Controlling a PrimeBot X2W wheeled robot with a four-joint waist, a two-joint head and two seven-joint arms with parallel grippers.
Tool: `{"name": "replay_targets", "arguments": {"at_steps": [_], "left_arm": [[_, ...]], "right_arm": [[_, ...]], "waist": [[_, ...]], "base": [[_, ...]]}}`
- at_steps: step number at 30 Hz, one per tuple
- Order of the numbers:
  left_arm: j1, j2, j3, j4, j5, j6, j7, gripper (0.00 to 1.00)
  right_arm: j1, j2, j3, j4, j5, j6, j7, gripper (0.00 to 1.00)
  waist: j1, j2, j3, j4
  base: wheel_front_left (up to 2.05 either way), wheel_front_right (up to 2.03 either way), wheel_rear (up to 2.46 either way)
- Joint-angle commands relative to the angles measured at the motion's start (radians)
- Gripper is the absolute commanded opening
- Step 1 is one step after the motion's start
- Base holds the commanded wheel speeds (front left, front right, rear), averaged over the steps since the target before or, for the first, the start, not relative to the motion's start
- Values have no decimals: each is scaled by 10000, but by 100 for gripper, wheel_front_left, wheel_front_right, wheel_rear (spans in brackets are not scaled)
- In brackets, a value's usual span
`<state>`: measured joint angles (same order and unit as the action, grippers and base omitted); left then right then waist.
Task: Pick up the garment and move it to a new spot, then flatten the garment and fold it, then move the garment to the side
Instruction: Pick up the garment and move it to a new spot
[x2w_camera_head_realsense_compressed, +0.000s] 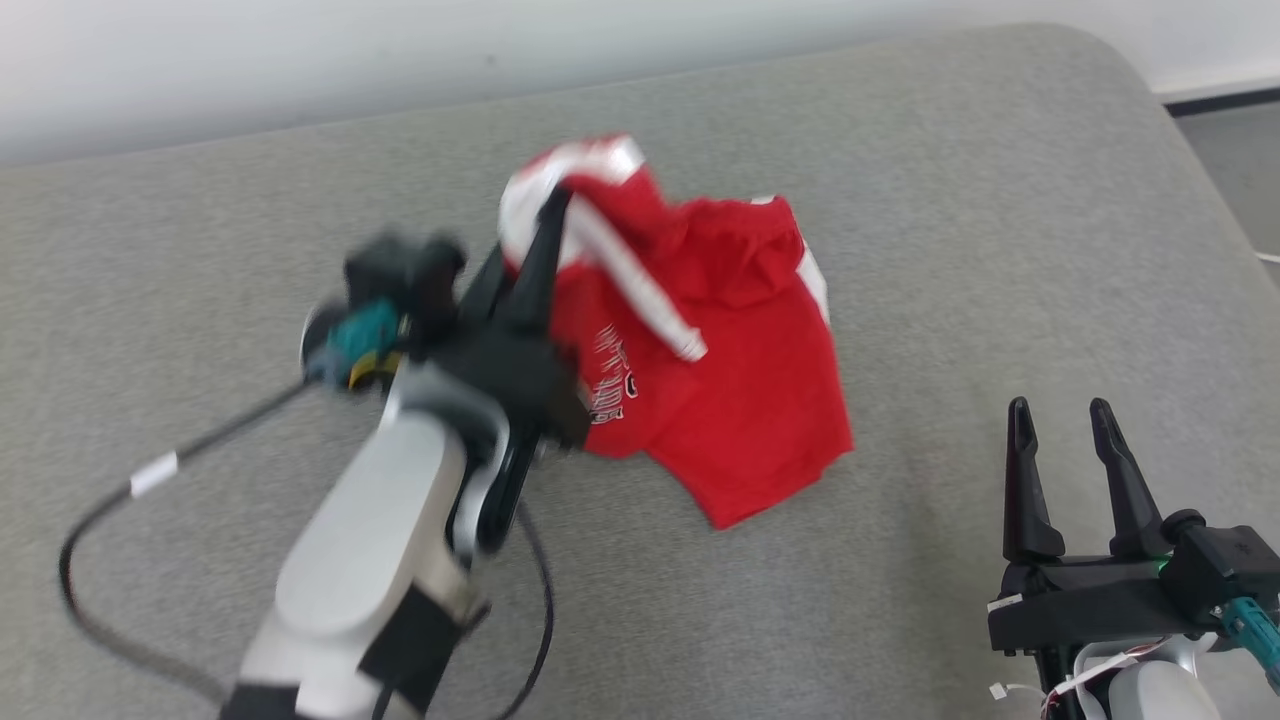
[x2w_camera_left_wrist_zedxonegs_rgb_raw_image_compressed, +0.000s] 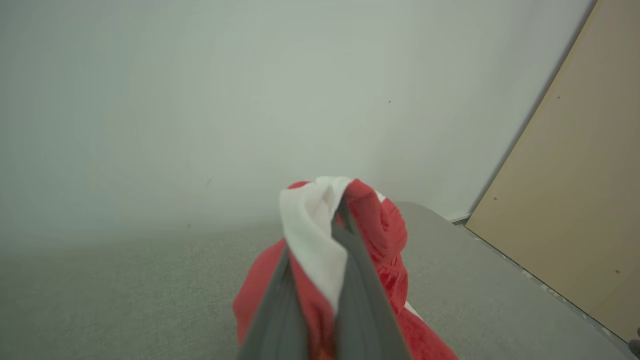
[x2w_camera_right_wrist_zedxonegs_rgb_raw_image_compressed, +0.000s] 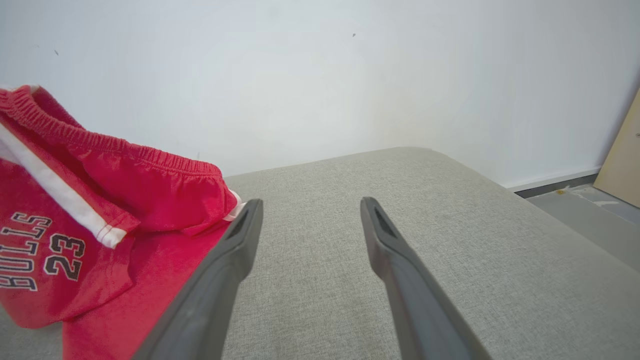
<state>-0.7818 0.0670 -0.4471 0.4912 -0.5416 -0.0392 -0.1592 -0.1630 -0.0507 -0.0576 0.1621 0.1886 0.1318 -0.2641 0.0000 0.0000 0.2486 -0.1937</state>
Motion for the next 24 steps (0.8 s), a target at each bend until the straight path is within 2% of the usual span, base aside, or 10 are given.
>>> {"name": "replay_targets", "arguments": {"at_steps": [1, 11, 18, 19, 20, 21, 24], "left_arm": [[543, 83, 52, 89, -93, 85, -156, 0], [3364, 423, 485, 356, -549, 386, -851, 0], [4213, 397, 599, 591, -655, 392, -989, 0], [4273, 386, 598, 611, -635, 368, -1004, 11], [4324, 379, 572, 615, -544, 350, -1027, 69], [4346, 377, 570, 578, -461, 307, -1046, 100], [4344, 417, 739, 184, -168, 241, -1071, 100]], "right_arm": [[69, 4, -60, 12, -106, -21, -5, 100], [253, 3, 75, 187, -391, -21, -6, 100], [365, -36, 112, 280, -456, -21, -6, 100], [384, -35, 137, 282, -473, -21, -6, 100], [410, -38, 165, 292, -487, -21, -6, 100], [429, -44, 188, 308, -483, -21, -6, 100], [448, -80, 168, 299, -466, -21, -6, 100]], "waist": [[0, 0, -139, 414], [0, 0, -585, 975], [0, 0, -874, 1110], [0, 0, -919, 1126], [0, 0, -981, 1145], [0, 0, -1031, 1159], [0, 0, -1165, 1248]], "base": [[0, 0, 0], [0, 0, 0], [0, 0, 0], [0, 0, 0], [0, 0, 0], [0, 0, 0], [0, 0, 0]]}}
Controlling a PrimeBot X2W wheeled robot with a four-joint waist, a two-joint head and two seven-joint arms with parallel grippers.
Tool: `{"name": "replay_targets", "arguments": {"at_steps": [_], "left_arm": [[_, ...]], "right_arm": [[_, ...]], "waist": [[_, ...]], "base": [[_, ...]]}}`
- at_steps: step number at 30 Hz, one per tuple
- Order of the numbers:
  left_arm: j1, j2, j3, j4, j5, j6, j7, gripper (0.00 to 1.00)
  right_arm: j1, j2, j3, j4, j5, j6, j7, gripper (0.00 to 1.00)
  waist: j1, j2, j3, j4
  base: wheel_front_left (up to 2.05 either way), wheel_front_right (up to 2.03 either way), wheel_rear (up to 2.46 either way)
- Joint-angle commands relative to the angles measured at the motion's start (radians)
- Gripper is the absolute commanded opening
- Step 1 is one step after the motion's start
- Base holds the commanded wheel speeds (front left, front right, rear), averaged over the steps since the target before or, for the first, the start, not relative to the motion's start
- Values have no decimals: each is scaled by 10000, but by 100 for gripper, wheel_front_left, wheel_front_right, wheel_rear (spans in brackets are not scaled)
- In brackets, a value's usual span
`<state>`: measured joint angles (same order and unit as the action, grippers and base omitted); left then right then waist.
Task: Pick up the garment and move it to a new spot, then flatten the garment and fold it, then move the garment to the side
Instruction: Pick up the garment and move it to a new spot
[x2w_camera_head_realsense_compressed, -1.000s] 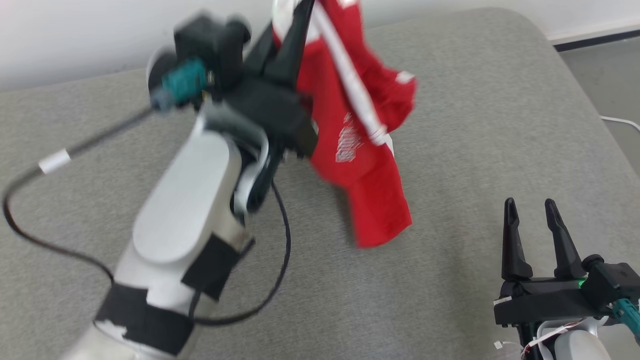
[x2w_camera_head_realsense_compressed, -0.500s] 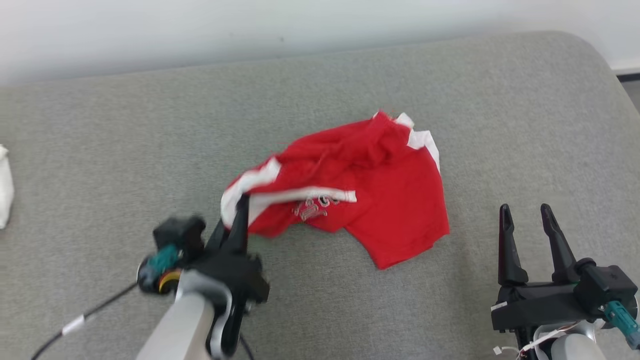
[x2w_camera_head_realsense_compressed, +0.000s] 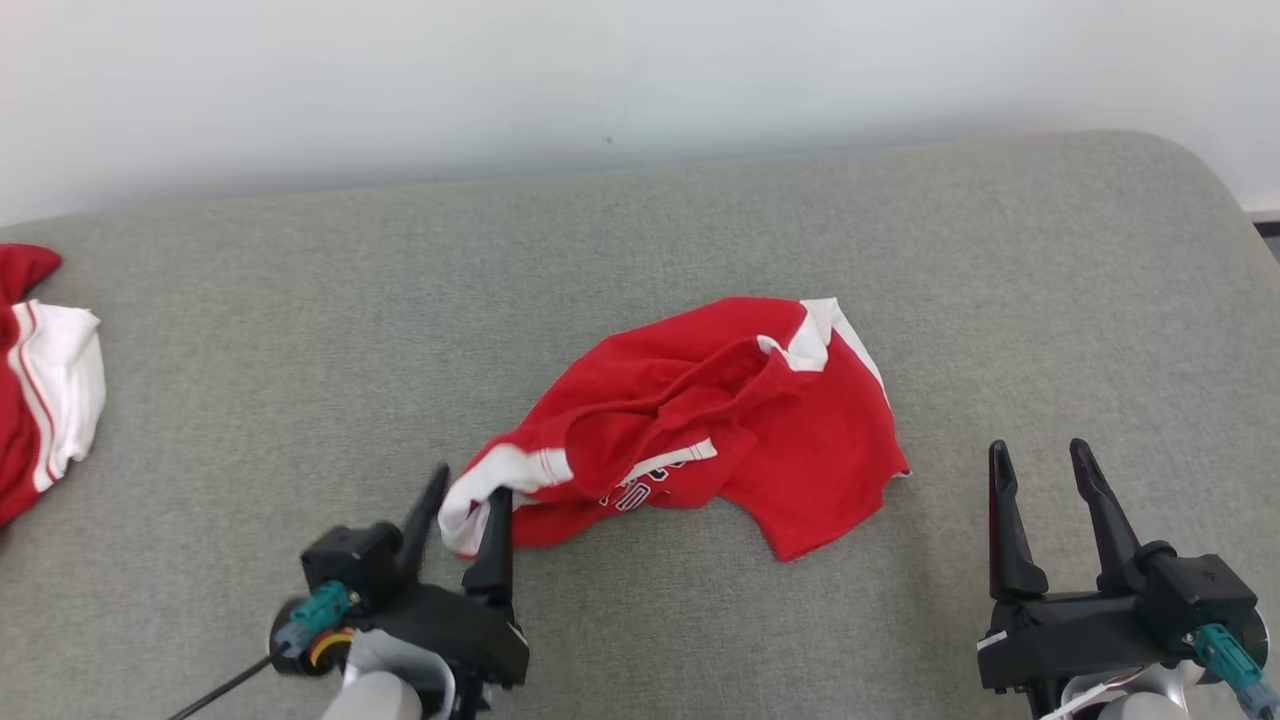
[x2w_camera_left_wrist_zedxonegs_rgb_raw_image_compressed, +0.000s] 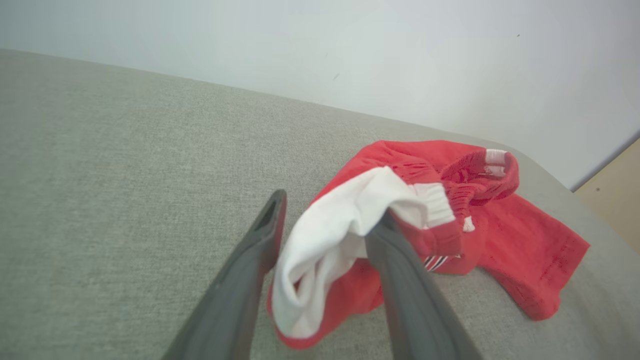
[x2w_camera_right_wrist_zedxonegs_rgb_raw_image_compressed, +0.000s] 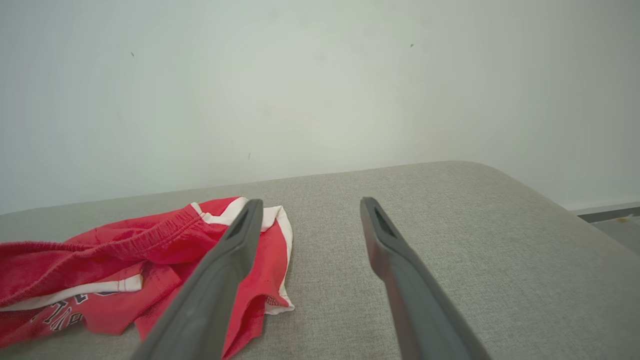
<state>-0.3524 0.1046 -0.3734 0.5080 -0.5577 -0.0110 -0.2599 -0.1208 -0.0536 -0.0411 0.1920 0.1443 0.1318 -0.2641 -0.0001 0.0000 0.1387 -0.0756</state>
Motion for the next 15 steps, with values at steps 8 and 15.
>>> {"name": "replay_targets", "arguments": {"at_steps": [8, 15], "left_arm": [[545, 145, 816, -1717, 1147, -141, -56, 100], [1056, 384, 1698, -2851, 1830, -138, -58, 100]], "right_arm": [[270, -101, -83, -44, -26, -21, -6, 100], [409, -115, -48, -23, 32, -21, -6, 100]], "waist": [[1, 0, -425, 467], [1, 0, -668, 778]], "base": [[0, 0, 0], [0, 0, 0]]}}
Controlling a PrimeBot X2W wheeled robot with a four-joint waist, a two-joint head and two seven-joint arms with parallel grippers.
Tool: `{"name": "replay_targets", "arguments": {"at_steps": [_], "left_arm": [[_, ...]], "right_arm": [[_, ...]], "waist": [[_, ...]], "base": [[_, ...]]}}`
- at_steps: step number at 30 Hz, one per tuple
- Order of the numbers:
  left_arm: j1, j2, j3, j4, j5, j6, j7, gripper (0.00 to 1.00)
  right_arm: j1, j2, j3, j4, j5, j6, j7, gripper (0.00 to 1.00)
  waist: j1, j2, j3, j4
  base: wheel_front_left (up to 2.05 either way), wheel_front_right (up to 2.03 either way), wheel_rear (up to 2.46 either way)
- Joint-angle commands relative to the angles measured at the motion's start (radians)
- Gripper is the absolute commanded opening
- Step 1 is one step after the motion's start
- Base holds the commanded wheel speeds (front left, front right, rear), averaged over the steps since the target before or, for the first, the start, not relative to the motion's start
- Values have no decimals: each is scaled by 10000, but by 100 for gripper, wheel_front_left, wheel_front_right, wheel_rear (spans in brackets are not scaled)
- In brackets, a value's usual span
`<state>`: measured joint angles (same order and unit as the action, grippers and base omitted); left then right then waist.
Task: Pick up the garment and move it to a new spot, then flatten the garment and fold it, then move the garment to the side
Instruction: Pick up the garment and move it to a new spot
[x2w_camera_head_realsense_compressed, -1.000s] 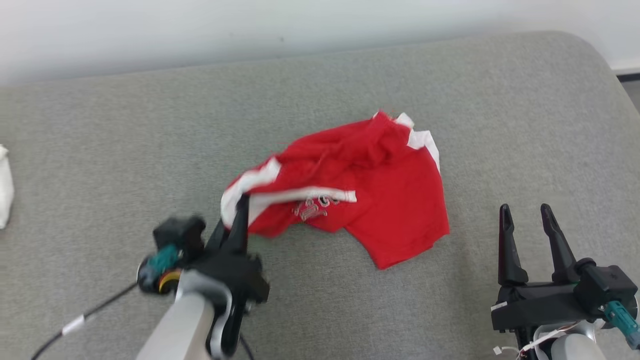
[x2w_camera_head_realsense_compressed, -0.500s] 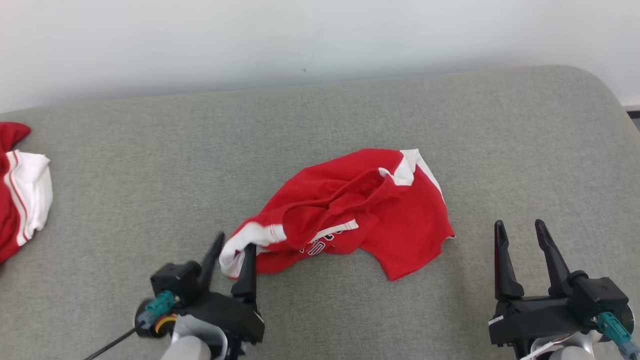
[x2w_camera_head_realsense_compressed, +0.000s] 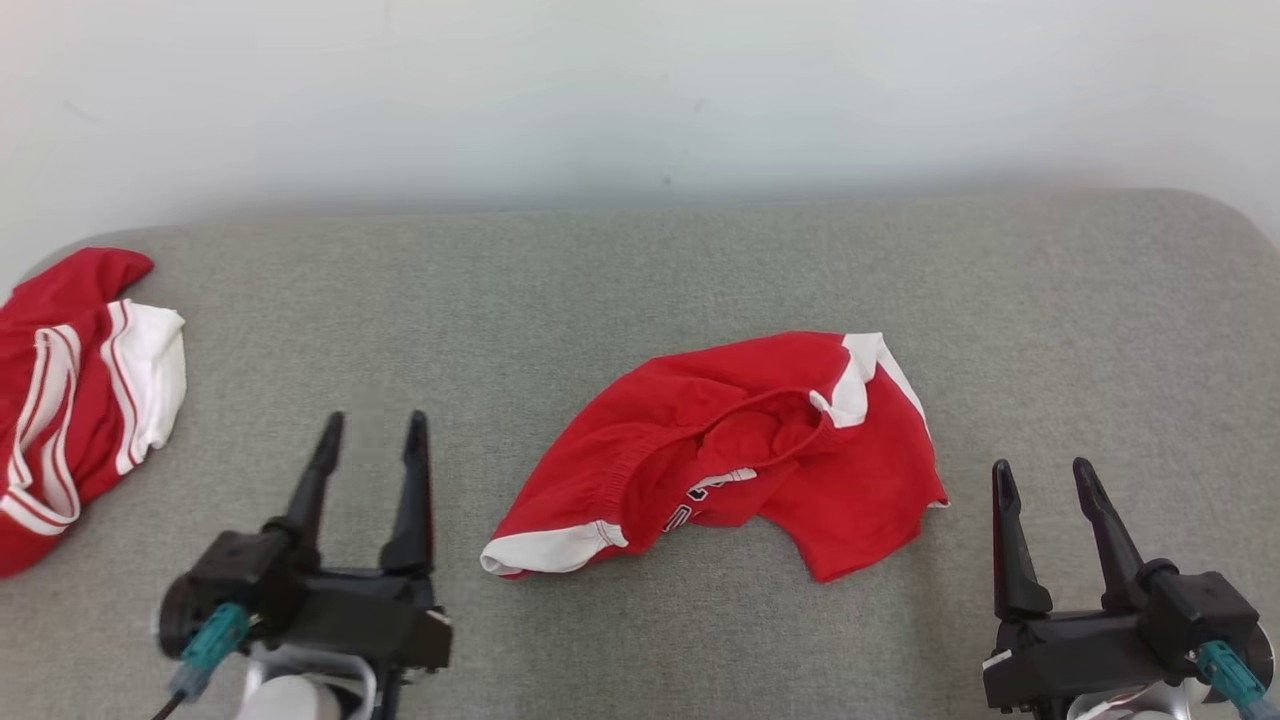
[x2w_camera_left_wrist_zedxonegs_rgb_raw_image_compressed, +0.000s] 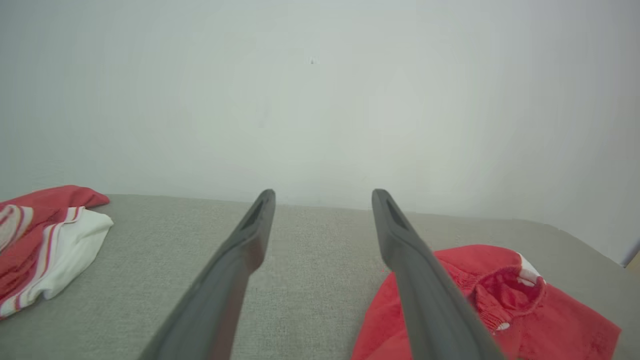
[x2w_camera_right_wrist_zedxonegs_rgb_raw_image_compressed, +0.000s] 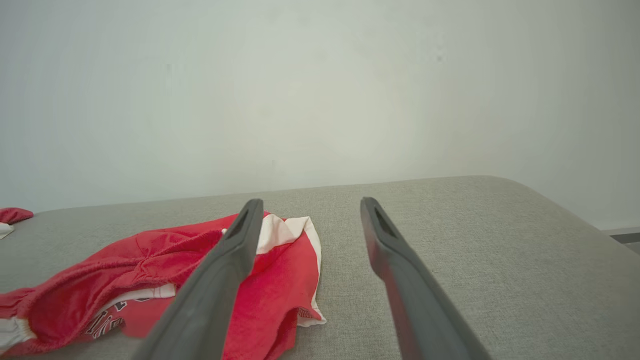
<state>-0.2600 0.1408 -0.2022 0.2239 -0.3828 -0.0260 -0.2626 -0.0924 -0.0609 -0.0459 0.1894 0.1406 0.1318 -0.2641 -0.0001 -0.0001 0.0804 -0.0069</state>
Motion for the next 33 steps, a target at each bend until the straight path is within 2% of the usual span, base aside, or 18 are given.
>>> {"name": "replay_targets", "arguments": {"at_steps": [1, 7, 13, 20, 33], "left_arm": [[233, 85, 122, -173, 168, 8, -32, 100], [981, 430, 869, -1012, 761, -215, -33, 100], [1991, 427, 1427, -1708, 1208, -399, -31, 100], [2833, 87, 1777, -1965, 1494, -588, -32, 100], [3232, -377, 2251, -1822, 1877, -865, -34, 100]], "right_arm": [[129, -42, 9, 10, 78, -21, -6, 100], [287, -26, 60, 2, 115, -21, -6, 100], [391, -64, 122, 19, 185, -21, -6, 100], [553, -82, 172, 7, 274, -21, -6, 100], [572, -140, 362, 117, 446, -21, 0, 100]], "waist": [[1, 1, -114, 120], [1, 1, -328, 241], [1, 1, -476, 272], [1, 1, -556, 323], [1, 1, -587, 348]], "base": [[0, 0, 0], [0, 0, 0], [0, 0, 0], [0, 0, 0], [0, 0, 0]]}}
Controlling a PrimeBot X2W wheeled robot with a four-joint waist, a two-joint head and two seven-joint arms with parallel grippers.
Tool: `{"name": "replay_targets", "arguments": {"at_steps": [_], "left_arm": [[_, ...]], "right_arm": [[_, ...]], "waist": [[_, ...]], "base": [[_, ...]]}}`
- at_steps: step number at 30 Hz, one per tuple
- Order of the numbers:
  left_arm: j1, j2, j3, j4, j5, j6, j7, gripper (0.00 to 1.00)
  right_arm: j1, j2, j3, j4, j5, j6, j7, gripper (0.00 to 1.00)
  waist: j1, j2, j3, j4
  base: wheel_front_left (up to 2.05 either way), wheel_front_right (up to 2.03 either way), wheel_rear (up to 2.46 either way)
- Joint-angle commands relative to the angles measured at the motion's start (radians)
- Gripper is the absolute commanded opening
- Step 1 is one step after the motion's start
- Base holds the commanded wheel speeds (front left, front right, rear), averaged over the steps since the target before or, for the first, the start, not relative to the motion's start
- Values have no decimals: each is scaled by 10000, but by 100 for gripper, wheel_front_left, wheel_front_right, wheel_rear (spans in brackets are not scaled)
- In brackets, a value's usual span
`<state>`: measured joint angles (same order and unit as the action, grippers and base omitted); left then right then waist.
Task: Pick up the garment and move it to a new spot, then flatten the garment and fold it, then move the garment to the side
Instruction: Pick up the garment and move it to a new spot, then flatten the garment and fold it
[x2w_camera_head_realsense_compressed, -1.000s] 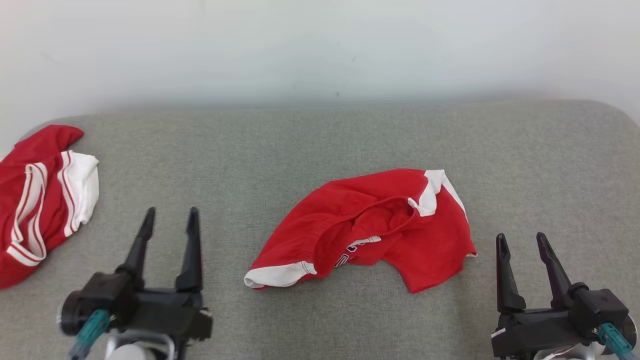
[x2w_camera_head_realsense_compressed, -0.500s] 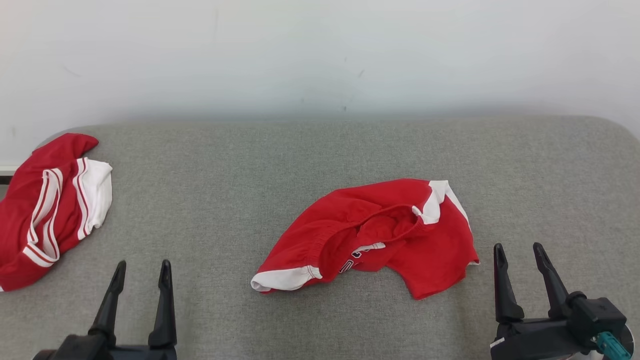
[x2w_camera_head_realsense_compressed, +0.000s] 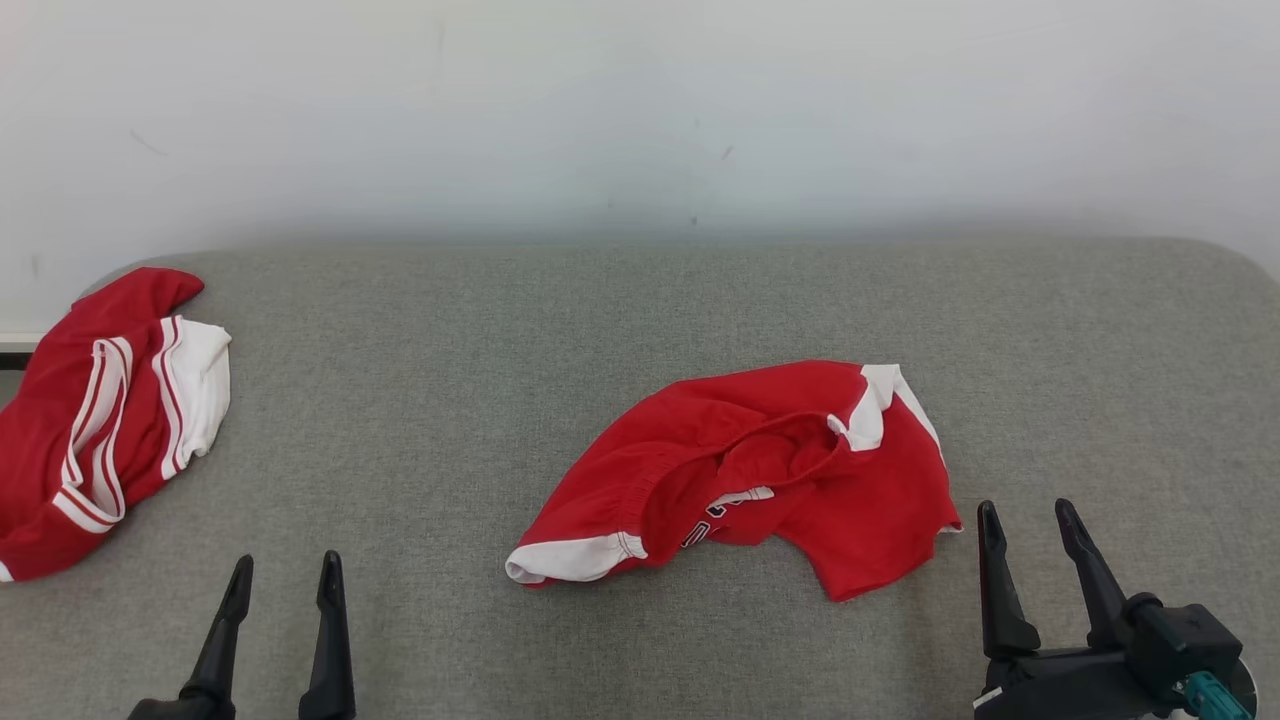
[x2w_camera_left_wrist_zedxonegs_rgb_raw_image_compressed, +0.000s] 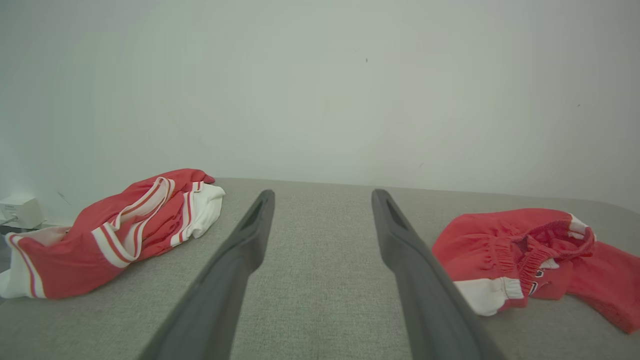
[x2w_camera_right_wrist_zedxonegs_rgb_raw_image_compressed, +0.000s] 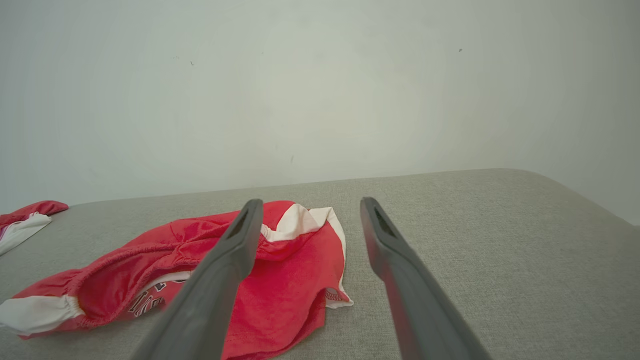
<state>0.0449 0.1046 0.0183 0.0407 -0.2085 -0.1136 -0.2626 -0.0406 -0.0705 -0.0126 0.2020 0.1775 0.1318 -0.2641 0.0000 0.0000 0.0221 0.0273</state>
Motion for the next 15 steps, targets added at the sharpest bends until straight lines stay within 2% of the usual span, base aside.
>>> {"name": "replay_targets", "arguments": {"at_steps": [1, 15], "left_arm": [[186, -39, 73, 13, 146, -5, -34, 100], [125, -213, 212, 186, 401, -148, -34, 100]], "right_arm": [[61, -50, 39, 3, 72, -21, -1, 100], [36, -46, 139, 128, 128, -21, 9, 100]], "waist": [[0, 0, -7, 14], [0, 0, -56, 22]], "base": [[0, 0, 0], [0, 0, 0]]}}
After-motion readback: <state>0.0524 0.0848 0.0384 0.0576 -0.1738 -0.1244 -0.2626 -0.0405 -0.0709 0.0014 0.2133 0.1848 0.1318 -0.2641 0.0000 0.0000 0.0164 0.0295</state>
